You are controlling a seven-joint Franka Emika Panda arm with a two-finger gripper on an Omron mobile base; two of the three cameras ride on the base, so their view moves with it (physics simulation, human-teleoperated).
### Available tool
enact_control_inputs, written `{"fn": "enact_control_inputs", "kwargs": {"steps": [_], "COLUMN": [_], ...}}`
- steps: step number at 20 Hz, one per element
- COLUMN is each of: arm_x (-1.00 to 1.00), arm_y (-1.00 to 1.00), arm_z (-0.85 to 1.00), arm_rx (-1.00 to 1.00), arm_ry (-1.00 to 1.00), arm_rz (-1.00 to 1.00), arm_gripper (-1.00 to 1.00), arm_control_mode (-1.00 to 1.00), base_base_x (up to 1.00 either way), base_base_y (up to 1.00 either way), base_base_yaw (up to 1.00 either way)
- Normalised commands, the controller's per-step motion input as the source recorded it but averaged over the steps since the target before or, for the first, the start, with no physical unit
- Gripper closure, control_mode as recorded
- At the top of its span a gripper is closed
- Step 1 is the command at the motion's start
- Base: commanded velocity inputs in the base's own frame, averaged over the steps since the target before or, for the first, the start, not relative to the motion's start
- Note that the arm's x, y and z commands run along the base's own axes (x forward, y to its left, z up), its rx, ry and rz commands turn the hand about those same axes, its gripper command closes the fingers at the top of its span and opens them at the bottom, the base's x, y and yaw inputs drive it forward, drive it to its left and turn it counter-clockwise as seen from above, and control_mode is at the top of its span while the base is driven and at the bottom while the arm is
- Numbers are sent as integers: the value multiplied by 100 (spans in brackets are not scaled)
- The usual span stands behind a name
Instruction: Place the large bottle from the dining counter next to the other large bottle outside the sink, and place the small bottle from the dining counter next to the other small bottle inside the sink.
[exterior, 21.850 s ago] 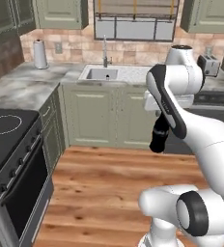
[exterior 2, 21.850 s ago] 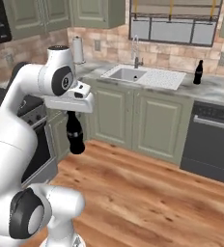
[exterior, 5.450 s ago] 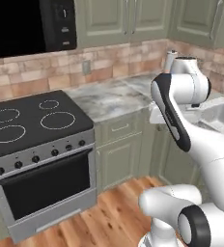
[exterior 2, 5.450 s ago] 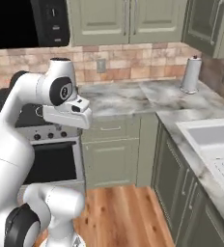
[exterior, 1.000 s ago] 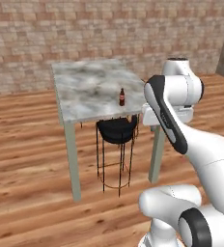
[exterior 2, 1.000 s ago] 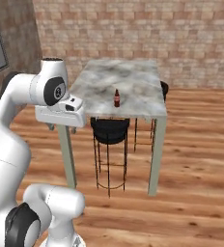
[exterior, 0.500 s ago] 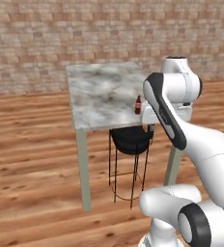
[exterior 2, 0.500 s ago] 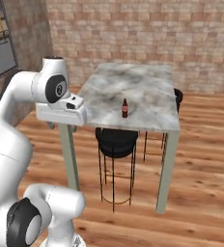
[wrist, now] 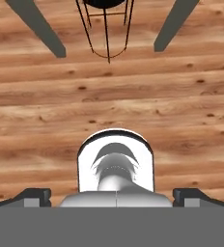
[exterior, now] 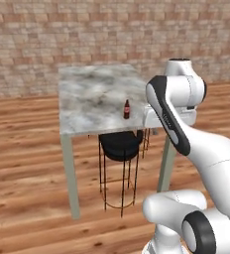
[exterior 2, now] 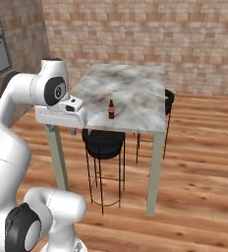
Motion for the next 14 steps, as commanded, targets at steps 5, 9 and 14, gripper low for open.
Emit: {"fn": "enact_control_inputs", "kwargs": {"steps": [5, 9, 14], "arm_x": [0, 0, 0], "arm_y": [0, 0, 0], "arm_z": [0, 0, 0], "arm_rx": [0, 0, 0], "arm_ry": [0, 0, 0], "arm_rz": [0, 0, 0], "arm_gripper": [-100, -100, -100], "arm_control_mode": [100, 100, 100], "base_base_x": [34, 73, 39], "base_base_y": [-46, -5, 9], "base_base_yaw": [0, 0, 0]}}
